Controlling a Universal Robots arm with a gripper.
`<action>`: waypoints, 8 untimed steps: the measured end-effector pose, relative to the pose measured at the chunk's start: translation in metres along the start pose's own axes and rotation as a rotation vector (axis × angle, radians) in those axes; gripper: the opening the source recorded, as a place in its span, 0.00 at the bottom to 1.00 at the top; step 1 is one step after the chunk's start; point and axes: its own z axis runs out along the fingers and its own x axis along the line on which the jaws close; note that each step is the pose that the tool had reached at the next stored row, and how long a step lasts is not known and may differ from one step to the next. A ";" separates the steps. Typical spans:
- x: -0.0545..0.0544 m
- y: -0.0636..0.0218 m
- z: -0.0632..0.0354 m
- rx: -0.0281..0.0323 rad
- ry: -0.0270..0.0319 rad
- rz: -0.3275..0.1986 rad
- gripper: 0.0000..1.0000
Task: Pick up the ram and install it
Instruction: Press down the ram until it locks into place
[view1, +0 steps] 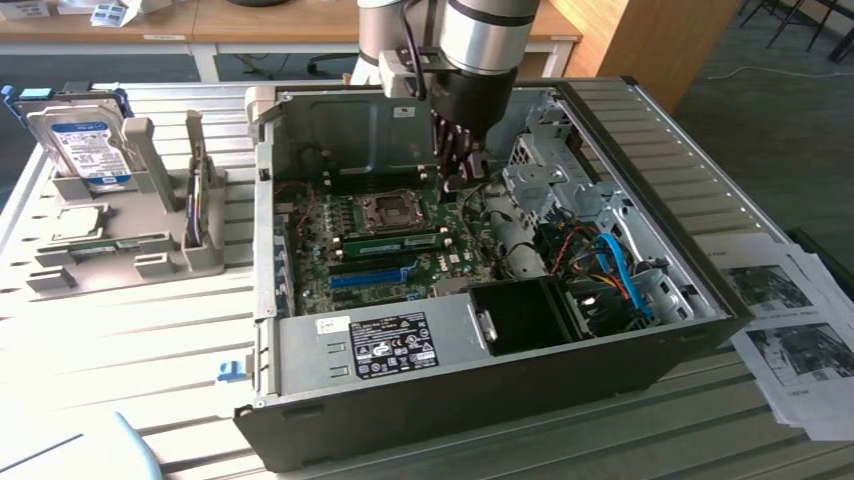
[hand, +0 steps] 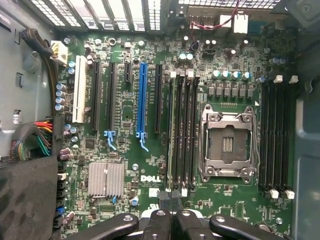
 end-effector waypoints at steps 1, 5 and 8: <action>0.000 0.0000 0.0004 0.0000 0.0000 0.000 0.09; 0.000 -0.0001 0.0022 0.0000 0.0000 0.000 0.09; 0.000 -0.0001 0.0037 -0.0001 0.0001 0.000 0.09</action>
